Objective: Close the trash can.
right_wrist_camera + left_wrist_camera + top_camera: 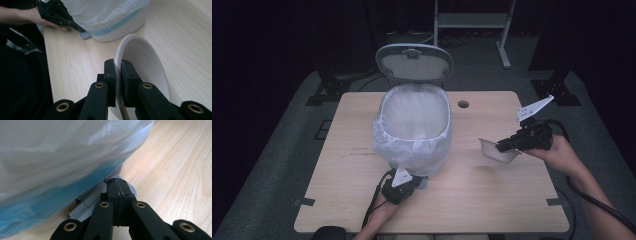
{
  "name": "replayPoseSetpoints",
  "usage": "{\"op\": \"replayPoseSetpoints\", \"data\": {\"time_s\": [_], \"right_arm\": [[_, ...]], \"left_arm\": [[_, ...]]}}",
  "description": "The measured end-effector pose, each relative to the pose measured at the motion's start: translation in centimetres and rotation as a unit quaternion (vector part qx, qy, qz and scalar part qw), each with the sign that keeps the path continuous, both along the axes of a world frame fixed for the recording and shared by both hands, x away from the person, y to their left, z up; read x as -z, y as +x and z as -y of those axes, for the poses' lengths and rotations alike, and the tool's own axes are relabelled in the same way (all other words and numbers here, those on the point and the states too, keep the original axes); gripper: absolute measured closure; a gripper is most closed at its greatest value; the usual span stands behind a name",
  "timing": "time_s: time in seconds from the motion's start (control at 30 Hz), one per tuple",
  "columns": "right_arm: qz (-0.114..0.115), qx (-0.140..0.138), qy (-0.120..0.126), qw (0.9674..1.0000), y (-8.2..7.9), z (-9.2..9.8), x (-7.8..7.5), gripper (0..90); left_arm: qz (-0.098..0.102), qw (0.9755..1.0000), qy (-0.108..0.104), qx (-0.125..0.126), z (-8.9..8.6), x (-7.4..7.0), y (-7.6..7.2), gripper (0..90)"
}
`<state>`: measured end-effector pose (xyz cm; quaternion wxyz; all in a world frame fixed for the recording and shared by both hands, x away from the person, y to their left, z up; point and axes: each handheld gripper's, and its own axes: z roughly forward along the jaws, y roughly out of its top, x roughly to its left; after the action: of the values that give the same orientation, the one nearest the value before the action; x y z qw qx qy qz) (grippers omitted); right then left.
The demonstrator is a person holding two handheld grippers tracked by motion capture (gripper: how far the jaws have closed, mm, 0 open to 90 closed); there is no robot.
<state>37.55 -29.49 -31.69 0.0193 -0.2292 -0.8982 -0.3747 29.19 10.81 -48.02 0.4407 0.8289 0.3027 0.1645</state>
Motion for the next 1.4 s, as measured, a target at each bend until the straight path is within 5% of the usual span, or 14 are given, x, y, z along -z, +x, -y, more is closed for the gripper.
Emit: {"op": "replayPoseSetpoints", "data": {"time_s": [1.1, 1.4], "right_arm": [[0.035, -0.019, 0.022, 0.9990, -1.5, -1.5, -10.3, 83.0], [0.045, -0.034, 0.032, 0.9979, -1.8, -2.4, -12.1, 83.0]], "left_arm": [[0.000, 1.0000, 0.003, 0.000, 0.0, 0.0, 0.0, 90.0], [0.000, 1.0000, 0.004, 0.001, 0.0, 0.0, 0.0, 90.0]]}}
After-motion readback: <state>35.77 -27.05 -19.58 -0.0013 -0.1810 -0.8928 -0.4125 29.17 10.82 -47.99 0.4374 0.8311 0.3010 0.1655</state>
